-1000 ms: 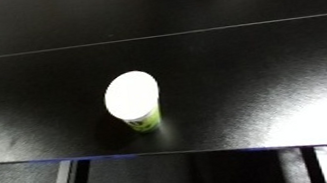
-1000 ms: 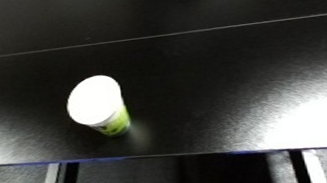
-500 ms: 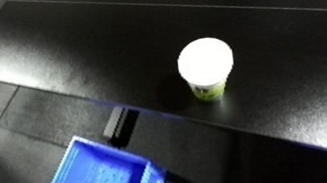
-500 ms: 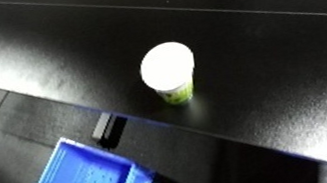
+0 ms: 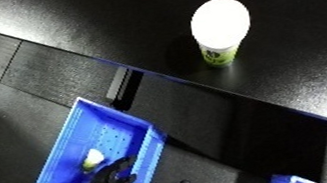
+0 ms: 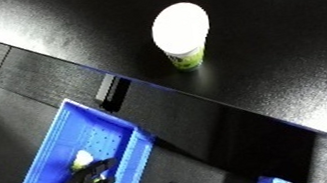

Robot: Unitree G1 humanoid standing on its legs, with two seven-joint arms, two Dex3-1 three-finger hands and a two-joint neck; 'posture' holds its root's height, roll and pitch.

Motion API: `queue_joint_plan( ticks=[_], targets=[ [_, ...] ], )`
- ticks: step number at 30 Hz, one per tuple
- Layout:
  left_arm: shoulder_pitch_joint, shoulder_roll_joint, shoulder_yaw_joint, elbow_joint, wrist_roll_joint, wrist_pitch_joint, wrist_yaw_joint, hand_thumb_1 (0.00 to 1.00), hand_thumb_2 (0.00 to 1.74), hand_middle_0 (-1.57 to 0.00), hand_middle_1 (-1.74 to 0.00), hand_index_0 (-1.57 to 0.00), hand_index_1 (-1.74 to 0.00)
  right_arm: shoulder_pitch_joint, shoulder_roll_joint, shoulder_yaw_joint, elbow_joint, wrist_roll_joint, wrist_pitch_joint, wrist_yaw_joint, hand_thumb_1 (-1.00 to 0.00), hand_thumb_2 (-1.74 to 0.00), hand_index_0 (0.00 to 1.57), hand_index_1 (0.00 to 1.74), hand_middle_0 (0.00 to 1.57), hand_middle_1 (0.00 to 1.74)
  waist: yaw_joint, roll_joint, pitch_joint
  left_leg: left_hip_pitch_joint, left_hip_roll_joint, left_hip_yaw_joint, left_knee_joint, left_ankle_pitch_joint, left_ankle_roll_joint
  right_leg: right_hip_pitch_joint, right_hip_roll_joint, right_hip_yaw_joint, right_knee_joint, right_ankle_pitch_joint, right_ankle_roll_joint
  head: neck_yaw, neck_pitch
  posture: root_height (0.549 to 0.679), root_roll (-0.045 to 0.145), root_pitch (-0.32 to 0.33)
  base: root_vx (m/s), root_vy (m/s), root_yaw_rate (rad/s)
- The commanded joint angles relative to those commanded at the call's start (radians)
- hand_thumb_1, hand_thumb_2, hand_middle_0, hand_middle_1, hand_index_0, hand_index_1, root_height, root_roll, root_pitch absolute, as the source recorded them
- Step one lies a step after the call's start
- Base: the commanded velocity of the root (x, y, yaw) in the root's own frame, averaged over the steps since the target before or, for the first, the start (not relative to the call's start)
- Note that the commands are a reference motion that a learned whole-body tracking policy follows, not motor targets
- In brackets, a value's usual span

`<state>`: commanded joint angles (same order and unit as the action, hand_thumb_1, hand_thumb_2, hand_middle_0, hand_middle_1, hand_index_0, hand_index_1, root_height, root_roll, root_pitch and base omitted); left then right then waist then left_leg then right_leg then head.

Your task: Pick up the object and place it into the box

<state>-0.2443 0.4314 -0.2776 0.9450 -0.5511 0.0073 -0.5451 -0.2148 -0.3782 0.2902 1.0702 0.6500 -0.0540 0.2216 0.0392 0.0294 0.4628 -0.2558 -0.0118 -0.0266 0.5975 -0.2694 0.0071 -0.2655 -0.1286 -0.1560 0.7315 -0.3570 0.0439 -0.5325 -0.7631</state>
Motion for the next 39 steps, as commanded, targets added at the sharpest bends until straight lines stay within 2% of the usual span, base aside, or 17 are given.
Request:
queue_joint_plan(
  ticks=[4, 6, 7, 8, 9, 10, 11, 14, 15, 17, 24, 27, 29, 30, 33, 38, 39],
  targets=[
    [0.010, 0.075, -0.045, -0.269, -0.130, 0.152, -0.155, 0.00, 0.00, 0.00, 0.00, 0.00, 0.00, 0.016, -0.017, -0.016, -0.012, 0.013, -0.001, -0.006, 0.00, 0.00, 0.00, 0.00, 0.00, 0.00, 0.009, 0.013, 0.006, 0.005, -0.004, -0.007, -0.007, -0.005, 0.0011, 0.008, -0.0105, -0.008, -0.009, 0.006, 0.0102, 0.052, -0.002, 0.644, 0.042, -0.080, 0.000, 0.014, 0.053],
    [0.008, 0.136, -0.077, -0.492, -0.262, 0.282, -0.256, 0.00, 0.00, 0.00, 0.00, 0.00, 0.00, 0.022, -0.028, -0.025, -0.003, 0.035, -0.006, 0.002, 0.00, 0.00, 0.00, 0.00, 0.00, 0.00, 0.020, 0.020, 0.009, 0.004, -0.009, -0.016, -0.007, -0.009, 0.0022, 0.014, -0.0180, -0.017, -0.013, 0.011, 0.0159, 0.099, -0.003, 0.645, 0.042, -0.080, 0.001, -0.013, 0.113],
    [0.008, 0.136, -0.077, -0.492, -0.262, 0.282, -0.256, 0.00, 0.00, 0.00, 0.00, 0.00, 0.00, 0.022, -0.028, -0.025, -0.003, 0.035, -0.006, 0.002, 0.00, 0.00, 0.00, 0.00, 0.00, 0.00, 0.020, 0.020, 0.009, 0.004, -0.009, -0.016, -0.007, -0.009, 0.0022, 0.014, -0.0180, -0.017, -0.013, 0.011, 0.0159, 0.099, -0.003, 0.645, 0.042, -0.080, 0.001, -0.023, 0.126],
    [0.002, 0.166, -0.095, -0.623, -0.336, 0.345, -0.309, 0.00, 0.00, 0.00, 0.00, 0.00, 0.00, 0.022, -0.032, -0.029, 0.007, 0.057, -0.010, 0.008, 0.00, 0.00, 0.00, 0.00, 0.00, 0.00, 0.029, 0.023, 0.012, 0.002, -0.014, -0.024, -0.004, -0.012, 0.0025, 0.017, -0.0230, -0.024, -0.012, 0.014, 0.0180, 0.131, -0.002, 0.645, 0.042, -0.081, 0.004, -0.040, 0.150],
    [0.002, 0.166, -0.095, -0.623, -0.336, 0.345, -0.309, 0.00, 0.00, 0.00, 0.00, 0.00, 0.00, 0.022, -0.032, -0.029, 0.007, 0.057, -0.010, 0.008, 0.00, 0.00, 0.00, 0.00, 0.00, 0.00, 0.029, 0.023, 0.012, 0.002, -0.014, -0.024, -0.004, -0.012, 0.0025, 0.017, -0.0230, -0.024, -0.012, 0.014, 0.0180, 0.131, -0.002, 0.645, 0.042, -0.081, 0.004, -0.040, 0.150],
    [-0.007, 0.187, -0.109, -0.736, -0.405, 0.383, -0.344, 0.00, 0.00, 0.00, 0.00, 0.00, 0.00, 0.023, -0.033, -0.030, 0.015, 0.082, -0.010, 0.013, 0.00, 0.00, 0.00, 0.00, 0.00, 0.00, 0.038, 0.023, 0.013, 0.000, -0.019, -0.032, -0.001, -0.014, 0.0026, 0.019, -0.0276, -0.031, -0.011, 0.017, 0.0193, 0.162, -0.005, 0.645, 0.042, -0.082, 0.008, -0.056, 0.149],
    [-0.007, 0.187, -0.109, -0.736, -0.405, 0.383, -0.344, 0.00, 0.00, 0.00, 0.00, 0.00, 0.00, 0.023, -0.033, -0.030, 0.015, 0.082, -0.010, 0.013, 0.00, 0.00, 0.00, 0.00, 0.00, 0.00, 0.038, 0.023, 0.013, 0.000, -0.019, -0.032, -0.001, -0.014, 0.0026, 0.019, -0.0276, -0.031, -0.011, 0.017, 0.0193, 0.162, -0.005, 0.645, 0.042, -0.082, 0.008, -0.056, 0.149],
    [-0.027, 0.204, -0.113, -0.893, -0.532, 0.414, -0.350, 0.00, 0.00, 0.00, 0.00, 0.00, 0.00, 0.025, -0.028, -0.027, 0.024, 0.112, -0.012, 0.016, 0.00, 0.00, 0.00, 0.00, 0.00, 0.00, 0.051, 0.020, 0.010, -0.001, -0.026, -0.044, 0.001, -0.016, 0.0018, 0.025, -0.0327, -0.042, -0.010, 0.019, 0.0199, 0.205, -0.004, 0.646, 0.041, -0.083, 0.017, -0.061, 0.135],
    [-0.043, 0.200, -0.099, -0.983, -0.633, 0.412, -0.321, 0.00, 0.00, 0.00, 0.00, 0.00, 0.00, 0.030, -0.023, -0.027, 0.033, 0.126, -0.018, 0.022, 0.00, 0.00, 0.00, 0.00, 0.00, 0.00, 0.060, 0.015, 0.006, 0.000, -0.029, -0.050, -0.001, -0.016, 0.0002, 0.030, -0.0339, -0.049, -0.013, 0.020, 0.0191, 0.228, -0.001, 0.646, 0.041, -0.083, 0.025, -0.064, 0.109],
    [-0.058, 0.180, -0.074, -1.059, -0.726, 0.394, -0.284, 0.00, 0.00, 0.00, 0.00, 0.00, 0.00, 0.038, -0.013, -0.031, 0.042, 0.136, -0.027, 0.029, 0.00, 0.00, 0.00, 0.00, 0.00, 0.00, 0.068, 0.008, 0.002, 0.001, -0.030, -0.055, -0.005, -0.015, -0.0018, 0.034, -0.0340, -0.054, -0.016, 0.021, 0.0180, 0.253, 0.004, 0.647, 0.040, -0.082, 0.022, -0.072, 0.101],
    [-0.103, 0.062, 0.043, -1.175, -0.932, 0.322, -0.190, 0.00, 0.00, 0.00, 0.00, 0.00, 0.00, 0.059, 0.026, -0.048, 0.065, 0.134, -0.045, 0.044, 0.00, 0.00, 0.00, 0.00, 0.00, 0.00, 0.084, -0.016, -0.008, 0.007, -0.030, -0.068, -0.021, -0.008, -0.0109, 0.040, -0.0280, -0.065, -0.020, 0.020, 0.0103, 0.291, 0.030, 0.647, 0.036, -0.079, 0.012, -0.058, 0.050],
    [-0.133, 0.025, 0.075, -1.189, -0.941, 0.264, -0.138, 0.00, 0.00, 0.00, 0.00, 0.00, 0.00, 0.059, 0.037, -0.048, 0.070, 0.127, -0.050, 0.051, 0.00, 0.00, 0.00, 0.00, 0.00, 0.00, 0.082, -0.024, -0.011, 0.009, -0.027, -0.066, -0.024, -0.007, -0.0145, 0.039, -0.0255, -0.064, -0.018, 0.018, 0.0078, 0.296, 0.040, 0.647, 0.035, -0.079, 0.006, -0.028, -0.038],
    [-0.142, 0.016, 0.084, -1.191, -0.935, 0.239, -0.111, 0.00, 0.00, 0.00, 0.00, 0.00, 0.00, 0.058, 0.040, -0.047, 0.070, 0.126, -0.052, 0.052, 0.00, 0.00, 0.00, 0.00, 0.00, 0.00, 0.080, -0.026, -0.012, 0.009, -0.026, -0.065, -0.023, -0.007, -0.0153, 0.038, -0.0250, -0.064, -0.017, 0.018, 0.0073, 0.299, 0.041, 0.647, 0.035, -0.079, 0.003, -0.024, -0.055],
    [-0.157, 0.007, 0.106, -1.186, -0.905, 0.172, -0.039, 0.00, 0.00, 0.00, 0.00, 0.00, 0.00, 0.059, 0.045, -0.044, 0.067, 0.123, -0.054, 0.052, 0.00, 0.00, 0.00, 0.00, 0.00, 0.00, 0.078, -0.029, -0.014, 0.010, -0.023, -0.063, -0.022, -0.007, -0.0168, 0.036, -0.0237, -0.062, -0.014, 0.017, 0.0066, 0.305, 0.050, 0.646, 0.034, -0.079, 0.016, -0.015, -0.076],
    [-0.169, -0.007, 0.153, -1.175, -0.896, 0.068, 0.065, 0.00, 0.00, 0.00, 0.00, 0.00, 0.00, 0.065, 0.050, -0.042, 0.065, 0.113, -0.057, 0.055, 0.00, 0.00, 0.00, 0.00, 0.00, 0.00, 0.075, -0.033, -0.018, 0.013, -0.018, -0.060, -0.022, -0.007, -0.0188, 0.035, -0.0211, -0.058, -0.010, 0.015, 0.0051, 0.308, 0.058, 0.646, 0.034, -0.080, 0.022, -0.006, -0.081],
    [-0.200, -0.022, 0.224, -1.143, -0.848, -0.065, 0.188, 0.00, 0.00, 0.00, 0.00, 0.00, 0.00, 0.074, 0.052, -0.038, 0.075, 0.095, -0.057, 0.069, 0.00, 0.00, 0.00, 0.00, 0.00, 0.00, 0.064, -0.038, -0.027, 0.016, -0.014, -0.054, -0.020, -0.008, -0.0195, 0.029, -0.0167, -0.050, 0.002, 0.008, 0.0021, 0.301, 0.070, 0.644, 0.033, -0.084, 0.028, 0.001, -0.080],
    [-0.200, -0.022, 0.224, -1.143, -0.848, -0.065, 0.188, 0.00, 0.00, 0.00, 0.00, 0.00, 0.00, 0.074, 0.052, -0.038, 0.075, 0.095, -0.057, 0.069, 0.00, 0.00, 0.00, 0.00, 0.00, 0.00, 0.064, -0.038, -0.027, 0.016, -0.014, -0.054, -0.020, -0.008, -0.0195, 0.029, -0.0167, -0.050, 0.002, 0.008, 0.0021, 0.301, 0.070, 0.644, 0.033, -0.084, 0.030, 0.000, -0.083]
  ],
)
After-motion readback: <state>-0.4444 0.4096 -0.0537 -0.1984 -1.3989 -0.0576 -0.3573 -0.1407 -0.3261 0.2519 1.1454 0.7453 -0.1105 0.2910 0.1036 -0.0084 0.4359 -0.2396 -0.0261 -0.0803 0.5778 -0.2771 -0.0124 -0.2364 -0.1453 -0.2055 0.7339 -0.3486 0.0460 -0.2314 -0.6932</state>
